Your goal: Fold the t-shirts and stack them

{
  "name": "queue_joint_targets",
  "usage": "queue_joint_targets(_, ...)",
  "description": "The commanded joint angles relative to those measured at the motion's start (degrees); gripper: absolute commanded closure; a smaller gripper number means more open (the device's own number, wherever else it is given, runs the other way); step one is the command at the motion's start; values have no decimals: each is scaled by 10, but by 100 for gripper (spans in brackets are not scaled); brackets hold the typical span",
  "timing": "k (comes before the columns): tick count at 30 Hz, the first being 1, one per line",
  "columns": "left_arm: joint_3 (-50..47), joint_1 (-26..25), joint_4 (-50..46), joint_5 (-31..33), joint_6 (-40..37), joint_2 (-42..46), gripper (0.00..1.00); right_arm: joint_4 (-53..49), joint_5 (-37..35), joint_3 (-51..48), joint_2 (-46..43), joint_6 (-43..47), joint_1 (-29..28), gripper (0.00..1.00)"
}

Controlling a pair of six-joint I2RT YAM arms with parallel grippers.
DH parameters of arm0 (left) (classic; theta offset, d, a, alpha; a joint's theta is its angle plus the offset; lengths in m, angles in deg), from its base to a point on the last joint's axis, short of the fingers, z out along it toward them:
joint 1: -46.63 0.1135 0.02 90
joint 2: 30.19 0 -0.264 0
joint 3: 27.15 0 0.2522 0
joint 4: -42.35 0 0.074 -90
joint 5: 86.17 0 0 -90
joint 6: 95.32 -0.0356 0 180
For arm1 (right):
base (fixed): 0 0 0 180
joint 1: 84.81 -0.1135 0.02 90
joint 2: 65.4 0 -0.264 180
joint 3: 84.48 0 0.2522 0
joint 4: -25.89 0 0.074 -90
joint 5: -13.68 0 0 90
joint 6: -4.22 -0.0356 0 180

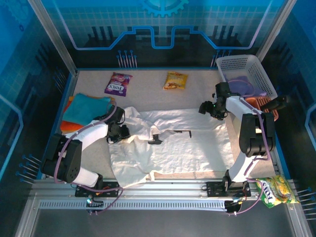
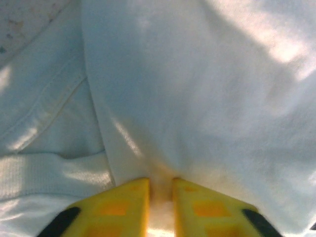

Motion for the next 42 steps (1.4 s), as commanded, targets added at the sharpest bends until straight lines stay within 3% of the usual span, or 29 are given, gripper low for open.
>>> queue_joint_targets(1,-1,4,-16,5,0,18,90,-7,5,7,12,6,4,23)
queue_joint_targets(8,-13,4,-49,6,4,73,98,-3,7,6,16,5,3,24)
queue_joint_targets(9,-14,4,-55,9,5,77,96,-3,8,6,16,5,3,24)
queue_joint_targets(11,-15,4,-67,10,8,81,77,-1,10,5,16,4,3,24)
queue_joint_targets(13,-22,4,-61,-3,11,79,69,0,9,4,16,4,3,24)
queue_joint_targets(27,-45,4,-7,6,26,61,58,-3,11,5,14,6,2,24)
queue_joint_targets(33,-47,4,26,11,42,73,67,-6,12,6,13,7,2,24)
queue_joint_targets(42,-52,4,14,12,52,105,97,-5,13,7,17,7,2,25)
